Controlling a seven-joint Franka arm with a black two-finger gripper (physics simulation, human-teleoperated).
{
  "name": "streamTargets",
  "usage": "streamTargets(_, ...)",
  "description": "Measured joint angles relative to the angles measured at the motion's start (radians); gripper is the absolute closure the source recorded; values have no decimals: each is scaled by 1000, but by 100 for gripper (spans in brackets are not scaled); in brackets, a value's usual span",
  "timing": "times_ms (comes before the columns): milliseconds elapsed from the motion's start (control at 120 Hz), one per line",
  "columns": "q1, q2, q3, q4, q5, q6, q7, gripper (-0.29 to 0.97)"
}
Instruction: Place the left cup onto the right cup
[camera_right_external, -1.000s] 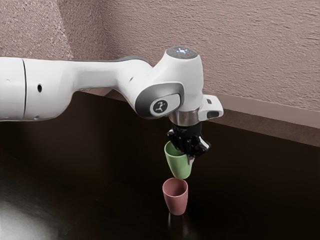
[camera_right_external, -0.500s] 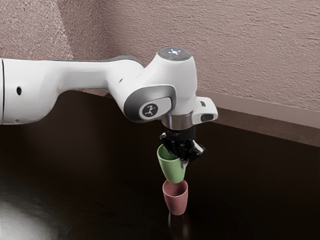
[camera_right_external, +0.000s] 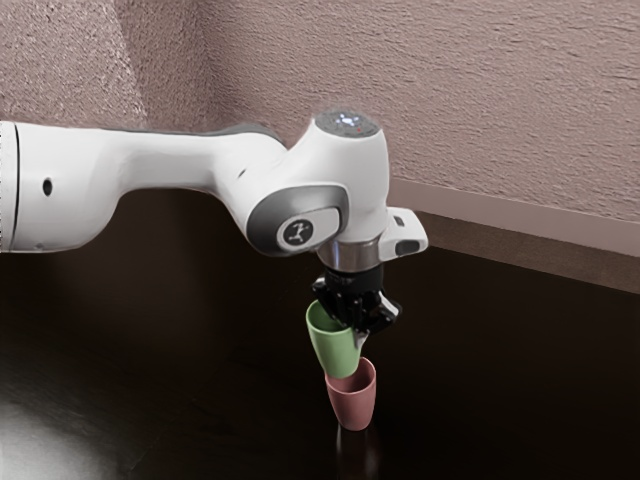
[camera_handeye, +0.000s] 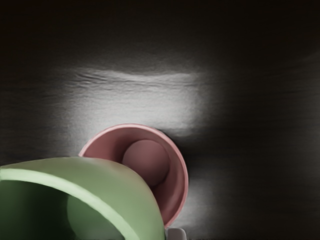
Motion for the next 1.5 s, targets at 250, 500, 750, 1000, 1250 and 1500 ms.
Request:
streamTargets(250,4,19,-1,0,-4,11,-8,78)
streamTargets(500,4,30,0,0,-6,21,-13,78)
streamTargets(750,7,50,0,0,-7,30,-17,78)
streamTargets(1000,9,70,-1,1,-9,39,-20,78)
streamTargets(1250,12,94,-1,6,-8,54,-21,78)
streamTargets(1500,13,115,-1,8,-7,67,-20,65)
